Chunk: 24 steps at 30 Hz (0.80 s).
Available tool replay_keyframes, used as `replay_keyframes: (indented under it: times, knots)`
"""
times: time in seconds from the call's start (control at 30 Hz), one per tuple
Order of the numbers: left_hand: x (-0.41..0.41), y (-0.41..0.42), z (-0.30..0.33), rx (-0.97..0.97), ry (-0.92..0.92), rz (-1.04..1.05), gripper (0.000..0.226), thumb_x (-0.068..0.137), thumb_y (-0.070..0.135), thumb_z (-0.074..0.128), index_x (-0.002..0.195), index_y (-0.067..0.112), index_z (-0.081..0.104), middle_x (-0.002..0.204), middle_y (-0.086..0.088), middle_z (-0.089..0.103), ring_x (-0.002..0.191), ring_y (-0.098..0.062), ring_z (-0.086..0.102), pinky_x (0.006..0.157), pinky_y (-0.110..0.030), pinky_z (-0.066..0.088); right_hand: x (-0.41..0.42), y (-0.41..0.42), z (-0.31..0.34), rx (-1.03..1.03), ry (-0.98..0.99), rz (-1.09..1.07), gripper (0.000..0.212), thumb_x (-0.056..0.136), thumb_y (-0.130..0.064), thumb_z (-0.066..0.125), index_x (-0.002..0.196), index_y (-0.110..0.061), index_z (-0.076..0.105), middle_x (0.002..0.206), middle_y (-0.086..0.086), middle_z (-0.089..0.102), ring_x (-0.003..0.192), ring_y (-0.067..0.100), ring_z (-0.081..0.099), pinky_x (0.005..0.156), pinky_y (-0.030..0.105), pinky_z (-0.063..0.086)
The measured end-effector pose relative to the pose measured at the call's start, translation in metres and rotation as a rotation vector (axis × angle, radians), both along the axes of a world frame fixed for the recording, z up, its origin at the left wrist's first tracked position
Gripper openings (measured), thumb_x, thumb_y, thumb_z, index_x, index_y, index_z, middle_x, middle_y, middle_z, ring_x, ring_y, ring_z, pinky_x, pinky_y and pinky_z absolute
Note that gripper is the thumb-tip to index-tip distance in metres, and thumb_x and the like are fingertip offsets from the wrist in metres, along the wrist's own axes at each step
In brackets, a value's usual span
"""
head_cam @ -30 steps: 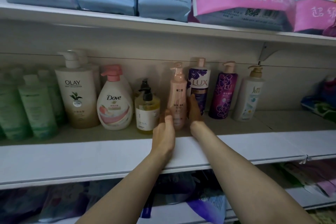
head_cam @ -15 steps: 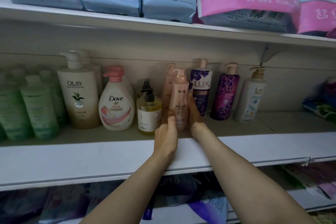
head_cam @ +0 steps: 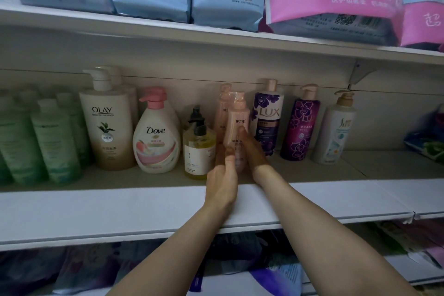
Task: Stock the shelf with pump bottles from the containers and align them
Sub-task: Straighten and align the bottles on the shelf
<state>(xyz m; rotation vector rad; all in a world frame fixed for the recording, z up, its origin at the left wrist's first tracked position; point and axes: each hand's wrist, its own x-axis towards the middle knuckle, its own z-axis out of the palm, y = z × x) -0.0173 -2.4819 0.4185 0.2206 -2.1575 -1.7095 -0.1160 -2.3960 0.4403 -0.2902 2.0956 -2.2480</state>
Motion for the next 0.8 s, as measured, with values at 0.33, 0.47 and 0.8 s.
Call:
replay_keyframes:
  times: [0.33,0.47,0.8]
  knots:
    - [0.006,-0.002,0.002,-0.032,-0.008,0.081,0.077,0.096,0.063,0.016,0.109,0.009,0.069,0.117,-0.016,0.066,0.107,-0.030,0.056,0.099,-0.042,0.043,0.036,0.018,-0.002,-0.046,-0.013,-0.040,0.090,0.061,-0.088,0.062,0.133,-0.033,0.057,0.143,0.003,0.057,0.129,0.019,0.055,0.113,0.042,0.040]
    - [0.010,0.000,0.005,-0.048,0.015,0.111,0.074,0.098,0.061,0.015,0.108,0.011,0.068,0.117,-0.016,0.065,0.108,-0.031,0.056,0.096,-0.042,0.042,0.057,0.034,-0.011,-0.038,-0.013,-0.021,0.099,0.073,-0.081,0.045,0.152,-0.022,0.040,0.146,0.001,0.052,0.131,0.017,0.050,0.112,0.037,0.038]
    - [0.016,0.004,0.006,-0.143,-0.013,0.070,0.081,0.094,0.068,0.010,0.100,0.014,0.070,0.109,-0.014,0.067,0.100,-0.031,0.057,0.092,-0.043,0.044,0.075,0.016,-0.006,-0.023,-0.018,0.035,0.053,0.103,-0.054,0.034,0.129,-0.019,0.064,0.125,0.004,0.070,0.119,0.016,0.063,0.109,0.038,0.046]
